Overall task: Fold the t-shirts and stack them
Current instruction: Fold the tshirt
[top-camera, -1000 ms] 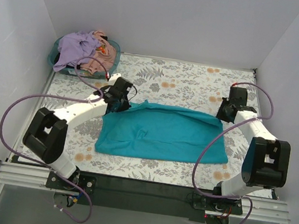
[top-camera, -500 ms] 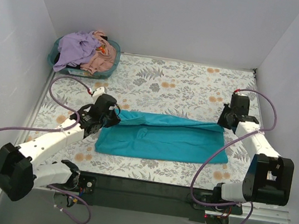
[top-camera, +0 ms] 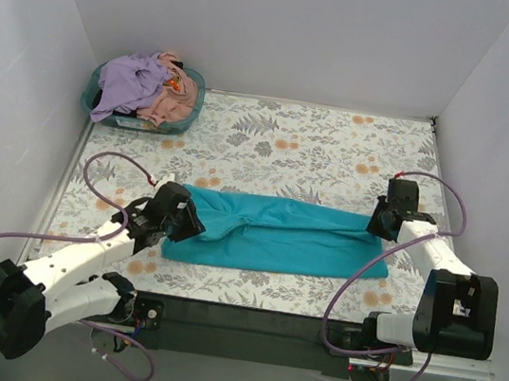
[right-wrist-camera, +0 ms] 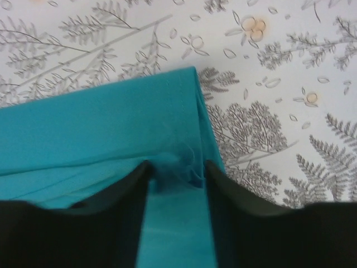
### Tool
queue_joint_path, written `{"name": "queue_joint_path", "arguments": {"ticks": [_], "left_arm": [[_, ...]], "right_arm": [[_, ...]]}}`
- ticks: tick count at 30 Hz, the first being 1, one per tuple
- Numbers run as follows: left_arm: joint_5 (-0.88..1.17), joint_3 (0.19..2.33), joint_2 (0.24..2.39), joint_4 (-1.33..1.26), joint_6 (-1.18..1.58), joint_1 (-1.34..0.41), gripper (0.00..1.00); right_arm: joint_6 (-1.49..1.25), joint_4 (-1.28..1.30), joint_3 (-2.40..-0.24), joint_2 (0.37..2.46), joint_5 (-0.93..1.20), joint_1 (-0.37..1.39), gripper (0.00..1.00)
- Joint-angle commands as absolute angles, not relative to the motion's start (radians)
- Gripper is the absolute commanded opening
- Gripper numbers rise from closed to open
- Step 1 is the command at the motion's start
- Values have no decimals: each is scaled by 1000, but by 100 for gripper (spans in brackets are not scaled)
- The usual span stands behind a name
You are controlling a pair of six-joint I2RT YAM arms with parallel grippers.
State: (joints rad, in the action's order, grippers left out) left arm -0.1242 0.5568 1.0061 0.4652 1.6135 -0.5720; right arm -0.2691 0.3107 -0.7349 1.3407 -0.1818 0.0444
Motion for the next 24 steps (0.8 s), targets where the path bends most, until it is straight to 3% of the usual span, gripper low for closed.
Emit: {"name": "queue_joint_path", "arguments": {"ticks": [1,2,3,5,6,7,9,18,24], "left_arm": [[51,522,919,489,1646,-594,46],[61,508,896,501,1655,-601,53],[63,503,852,518,1663,-607,58],[46,499,806,580,1680,-617,66],[34,505,789,598,1684,-617,71],[29,508,766,612,1681,-618,84],[12,532,770,614,1674,-618,89],[-2,650,1080,456,1617,-620,95],[-39,681,1258,373,1620,-617,98]], "right_arm": [[-304,339,-700,1286,-248,43,60],[-314,341,-689,1273,-262,44,73],[-318,344,-681,1250,-271,43,75],[-333,348,-667,1221,-276,43,98],[-333,351,-666,1207,-270,43,98],[-333,354,-667,1180,-265,43,98],[-327,356,-676,1154,-223,44,98],[-232,255,-736,1133,220,63,98],[-215,236,-818,1354,150,130,98]]}}
